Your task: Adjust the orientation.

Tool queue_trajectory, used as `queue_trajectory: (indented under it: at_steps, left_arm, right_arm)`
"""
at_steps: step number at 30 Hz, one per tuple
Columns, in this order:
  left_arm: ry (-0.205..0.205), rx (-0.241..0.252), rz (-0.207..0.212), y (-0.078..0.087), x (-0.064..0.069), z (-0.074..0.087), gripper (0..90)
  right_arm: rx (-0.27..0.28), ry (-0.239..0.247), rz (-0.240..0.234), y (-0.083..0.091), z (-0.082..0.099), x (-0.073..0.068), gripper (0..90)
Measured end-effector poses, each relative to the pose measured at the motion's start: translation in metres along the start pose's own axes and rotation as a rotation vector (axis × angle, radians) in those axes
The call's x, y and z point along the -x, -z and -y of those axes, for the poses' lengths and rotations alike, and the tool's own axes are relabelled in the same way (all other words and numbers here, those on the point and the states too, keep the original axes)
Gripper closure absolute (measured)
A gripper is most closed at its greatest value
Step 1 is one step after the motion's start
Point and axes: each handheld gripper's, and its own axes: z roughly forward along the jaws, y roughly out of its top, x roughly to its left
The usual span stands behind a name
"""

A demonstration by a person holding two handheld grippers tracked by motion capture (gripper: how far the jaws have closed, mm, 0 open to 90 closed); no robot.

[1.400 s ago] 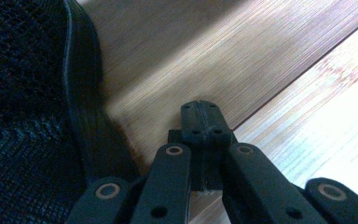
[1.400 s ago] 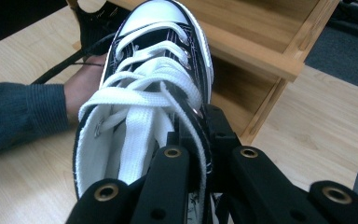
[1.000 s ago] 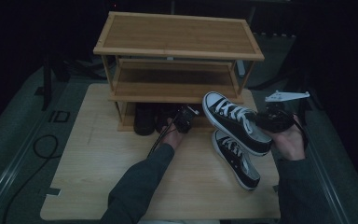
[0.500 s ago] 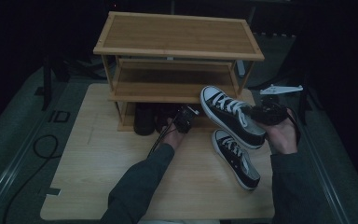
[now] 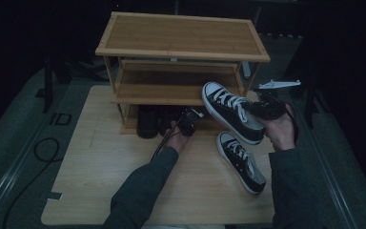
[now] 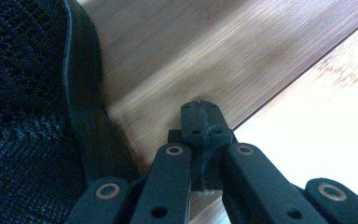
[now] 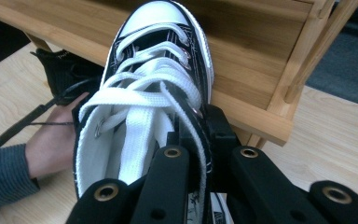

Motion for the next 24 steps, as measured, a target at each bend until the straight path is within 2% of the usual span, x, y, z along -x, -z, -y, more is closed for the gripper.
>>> queue_trajectory:
  at_steps: [5, 12, 24]
  left_arm:
    - [0.001, 0.001, -0.003, 0.0, 0.0, 0.0, 90.0]
    - [-0.001, 0.002, -0.003, 0.0, 0.0, 0.0, 90.0]
    - [-0.002, 0.004, -0.007, 0.0, 0.0, 0.0, 90.0]
  right_arm:
    - [0.006, -0.03, -0.005, -0.007, -0.004, 0.002, 88.2]
    - [0.007, -0.046, -0.011, -0.014, -0.011, -0.001, 88.2]
    - [-0.003, -0.073, -0.035, -0.039, -0.032, -0.014, 88.0]
